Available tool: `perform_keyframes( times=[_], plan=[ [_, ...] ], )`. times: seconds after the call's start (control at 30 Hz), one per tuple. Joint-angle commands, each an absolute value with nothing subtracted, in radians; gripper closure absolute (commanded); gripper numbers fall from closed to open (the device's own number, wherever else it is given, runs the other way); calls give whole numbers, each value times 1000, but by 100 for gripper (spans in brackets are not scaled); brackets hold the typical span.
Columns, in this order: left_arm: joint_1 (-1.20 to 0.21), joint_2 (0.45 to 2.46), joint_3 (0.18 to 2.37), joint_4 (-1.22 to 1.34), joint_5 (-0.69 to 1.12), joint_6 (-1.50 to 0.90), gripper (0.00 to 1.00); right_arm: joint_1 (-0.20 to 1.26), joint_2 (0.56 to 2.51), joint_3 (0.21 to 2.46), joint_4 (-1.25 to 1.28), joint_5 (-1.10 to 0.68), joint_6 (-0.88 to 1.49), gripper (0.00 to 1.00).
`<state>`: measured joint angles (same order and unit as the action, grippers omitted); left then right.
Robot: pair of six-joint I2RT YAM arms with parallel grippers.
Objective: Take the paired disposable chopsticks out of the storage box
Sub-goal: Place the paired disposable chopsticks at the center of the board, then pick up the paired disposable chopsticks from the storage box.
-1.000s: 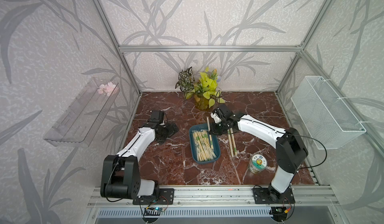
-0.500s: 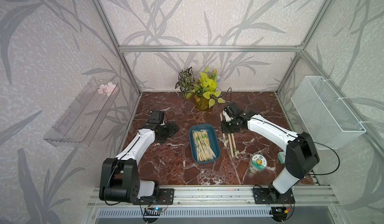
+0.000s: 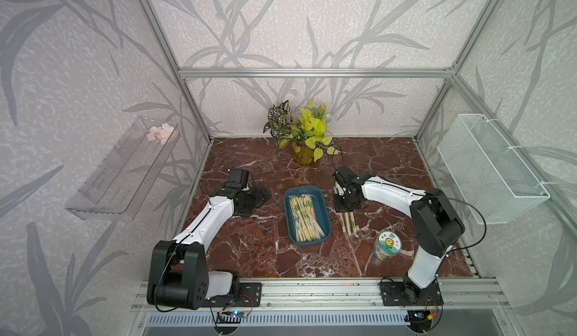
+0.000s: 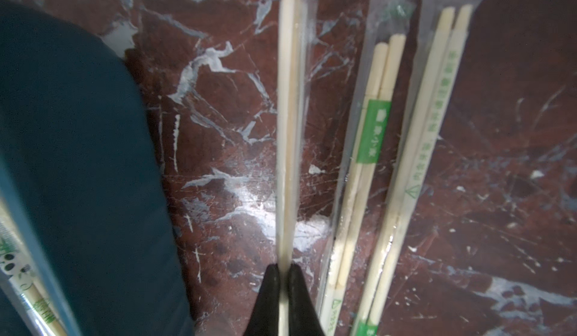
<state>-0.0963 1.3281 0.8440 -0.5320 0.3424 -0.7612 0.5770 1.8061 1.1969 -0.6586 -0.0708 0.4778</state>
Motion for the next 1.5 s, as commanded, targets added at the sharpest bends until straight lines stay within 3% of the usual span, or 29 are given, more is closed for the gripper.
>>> perform_keyframes(
  times=[0.0,0.17,0.27,0.63,0.83,1.17,1.47],
  plan=[
    [-99,1317,836,-519,340,-765,1,577,1814,1194,-659,-44,475,89],
    [-99,1317,834,-520,341,-760,1,577,1825,1195,-668,-31,476,83],
    [-100,1318,832,-520,341,-758,1,578,1819,1196,-676,-25,478,74],
    [-98,1337,843,-521,344,-749,1,586,1729,1242,-702,-78,479,72],
    [-98,1347,854,-527,337,-742,1,658,1721,1340,-726,-103,472,71],
    [-100,1351,867,-535,328,-739,1,811,1824,1498,-775,-97,429,71],
    [-97,1356,874,-535,325,-732,1,857,1926,1507,-815,-76,396,72]
  ],
)
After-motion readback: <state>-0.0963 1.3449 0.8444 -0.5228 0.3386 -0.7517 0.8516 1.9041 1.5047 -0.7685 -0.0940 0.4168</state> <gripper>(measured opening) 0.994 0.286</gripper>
